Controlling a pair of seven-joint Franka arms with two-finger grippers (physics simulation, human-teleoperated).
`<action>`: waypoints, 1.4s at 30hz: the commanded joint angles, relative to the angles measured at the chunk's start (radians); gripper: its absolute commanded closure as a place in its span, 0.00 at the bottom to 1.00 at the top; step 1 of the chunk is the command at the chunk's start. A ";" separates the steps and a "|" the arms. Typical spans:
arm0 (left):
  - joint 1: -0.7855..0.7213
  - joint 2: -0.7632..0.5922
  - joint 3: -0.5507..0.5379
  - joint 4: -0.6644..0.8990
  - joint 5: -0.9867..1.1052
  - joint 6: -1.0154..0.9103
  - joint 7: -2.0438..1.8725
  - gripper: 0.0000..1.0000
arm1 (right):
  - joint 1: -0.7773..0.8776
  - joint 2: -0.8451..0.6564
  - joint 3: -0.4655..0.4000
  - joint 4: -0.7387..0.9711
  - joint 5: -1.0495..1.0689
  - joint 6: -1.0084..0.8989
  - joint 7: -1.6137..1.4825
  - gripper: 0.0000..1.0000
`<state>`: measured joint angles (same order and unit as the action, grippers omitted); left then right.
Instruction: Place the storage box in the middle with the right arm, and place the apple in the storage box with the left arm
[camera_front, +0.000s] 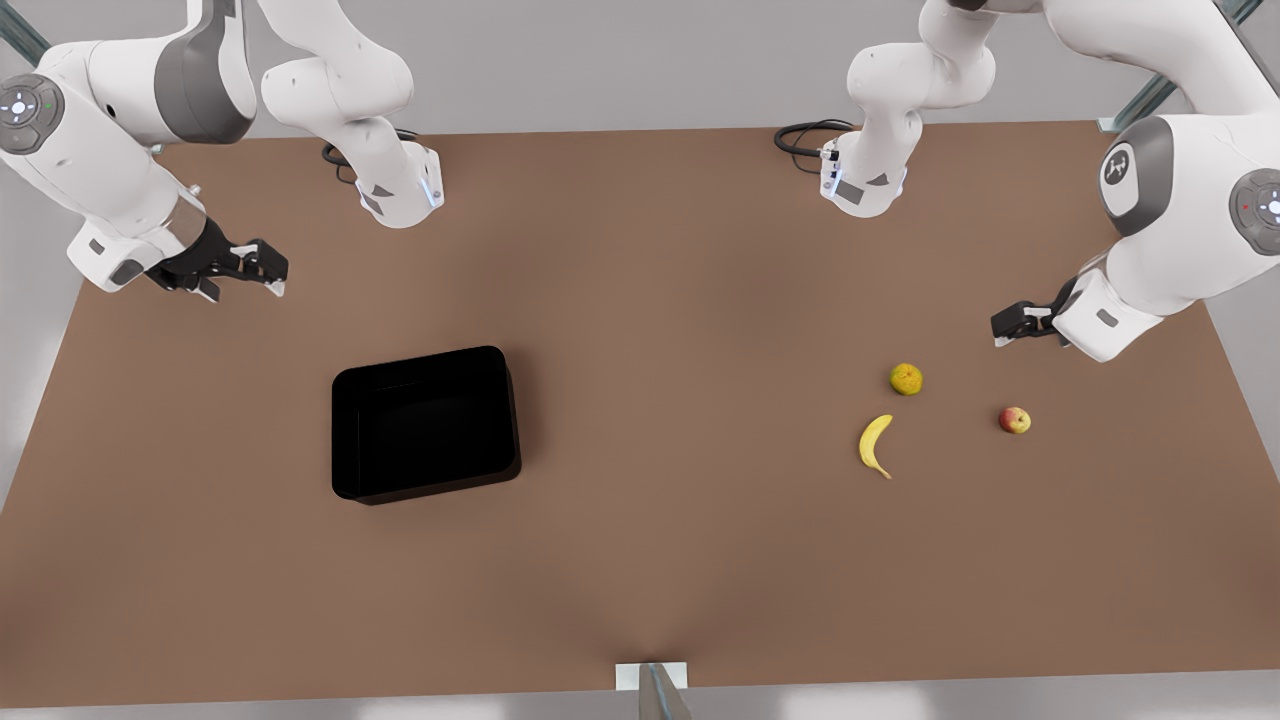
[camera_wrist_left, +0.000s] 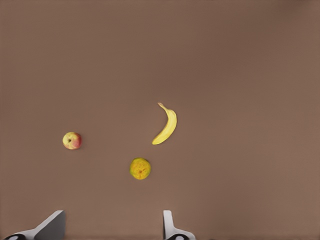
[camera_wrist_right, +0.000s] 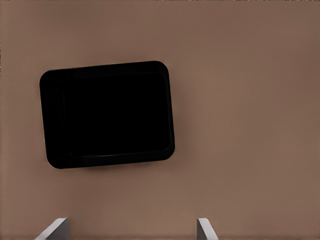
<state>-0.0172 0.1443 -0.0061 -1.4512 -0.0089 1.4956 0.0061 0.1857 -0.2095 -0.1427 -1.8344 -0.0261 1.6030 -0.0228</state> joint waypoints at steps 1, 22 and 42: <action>0.000 0.000 0.000 0.000 -0.003 0.000 0.000 0.00 | 0.000 -0.001 0.000 0.000 0.000 0.000 0.000 0.00; 0.051 0.299 0.463 -0.334 -1.154 0.164 -0.902 0.00 | -0.019 0.556 0.006 0.003 0.135 0.456 -0.002 0.00; 0.144 0.482 0.472 -0.325 -1.269 0.054 -0.859 0.00 | -0.086 0.590 0.009 -0.223 0.209 0.706 -0.141 0.00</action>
<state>0.1295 0.6314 0.4663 -1.7778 -1.2658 1.5479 -0.8397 0.0997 0.3826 -0.1334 -2.0571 0.1825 2.3086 -0.1655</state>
